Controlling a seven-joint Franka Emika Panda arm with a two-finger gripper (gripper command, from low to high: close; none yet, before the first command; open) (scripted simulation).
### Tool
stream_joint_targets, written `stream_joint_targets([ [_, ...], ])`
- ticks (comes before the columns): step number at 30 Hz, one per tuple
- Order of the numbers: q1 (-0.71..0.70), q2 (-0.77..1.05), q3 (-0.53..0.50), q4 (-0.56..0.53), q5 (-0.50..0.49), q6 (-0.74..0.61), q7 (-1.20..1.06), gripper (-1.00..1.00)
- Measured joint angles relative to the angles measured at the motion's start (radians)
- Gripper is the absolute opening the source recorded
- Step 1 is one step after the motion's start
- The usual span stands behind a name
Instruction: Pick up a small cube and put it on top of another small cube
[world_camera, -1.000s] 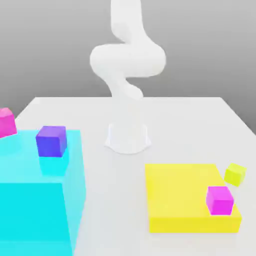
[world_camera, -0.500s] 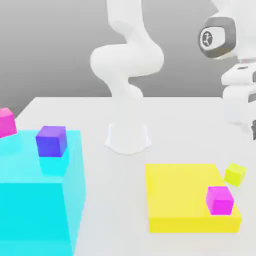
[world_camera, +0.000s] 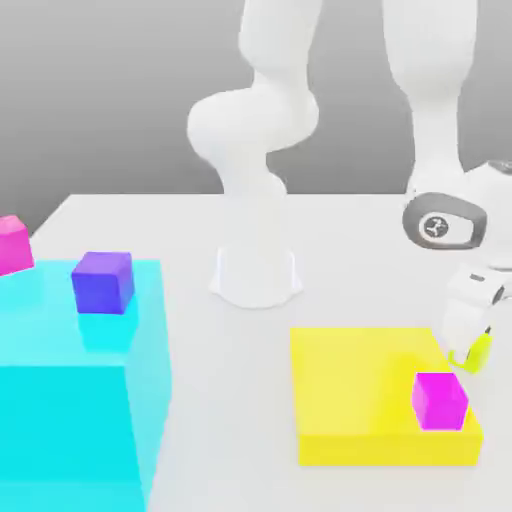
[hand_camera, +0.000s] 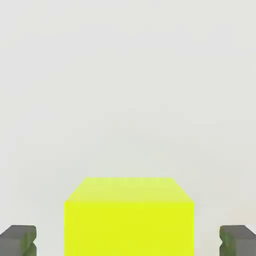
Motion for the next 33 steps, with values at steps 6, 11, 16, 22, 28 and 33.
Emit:
stream_joint_targets([
  [6,-0.017,-0.023,0.021,-0.006,0.016,-0.018,-0.012,-1.0],
  [11,-0.104,-0.193,0.141,-0.044,0.195,-0.144,-0.152,-1.0],
  [16,-0.27,-0.323,0.071,-0.002,0.299,-0.303,-0.372,-1.0],
  [22,-0.437,-0.458,-0.05,0.068,0.327,-0.499,-0.596,-1.0],
  [28,-0.583,-0.584,-0.218,0.138,0.304,-0.694,-0.786,-1.0],
  [33,-0.712,-0.687,-0.363,0.196,0.264,-0.856,-0.929,-1.0],
])
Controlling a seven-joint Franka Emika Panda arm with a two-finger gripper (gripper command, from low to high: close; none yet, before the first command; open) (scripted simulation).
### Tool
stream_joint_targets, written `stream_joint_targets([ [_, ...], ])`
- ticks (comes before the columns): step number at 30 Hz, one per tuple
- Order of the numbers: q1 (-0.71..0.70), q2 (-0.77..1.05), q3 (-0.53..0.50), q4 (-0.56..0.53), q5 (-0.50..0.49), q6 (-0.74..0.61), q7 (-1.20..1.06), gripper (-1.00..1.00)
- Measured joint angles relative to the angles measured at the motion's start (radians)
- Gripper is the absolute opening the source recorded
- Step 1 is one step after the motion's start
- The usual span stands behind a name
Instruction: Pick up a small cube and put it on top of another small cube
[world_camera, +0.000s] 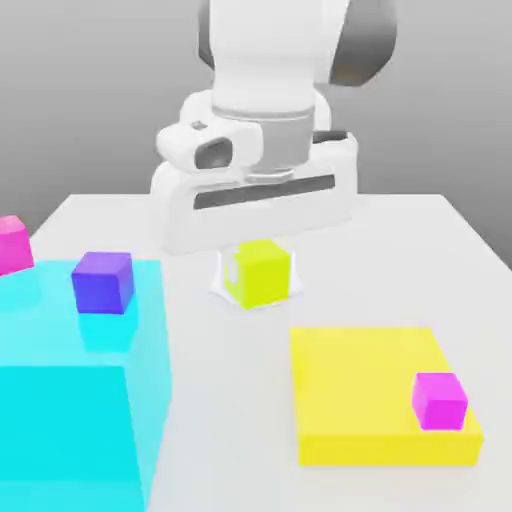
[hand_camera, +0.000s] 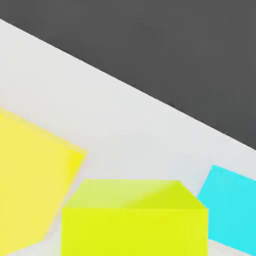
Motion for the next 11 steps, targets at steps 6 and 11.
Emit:
stream_joint_targets([
  [6,-0.107,-0.051,-0.124,-0.008,-0.04,-0.043,-0.113,-1.0],
  [11,-0.106,-0.026,-0.139,-0.053,-0.042,0.027,-0.118,1.0],
])
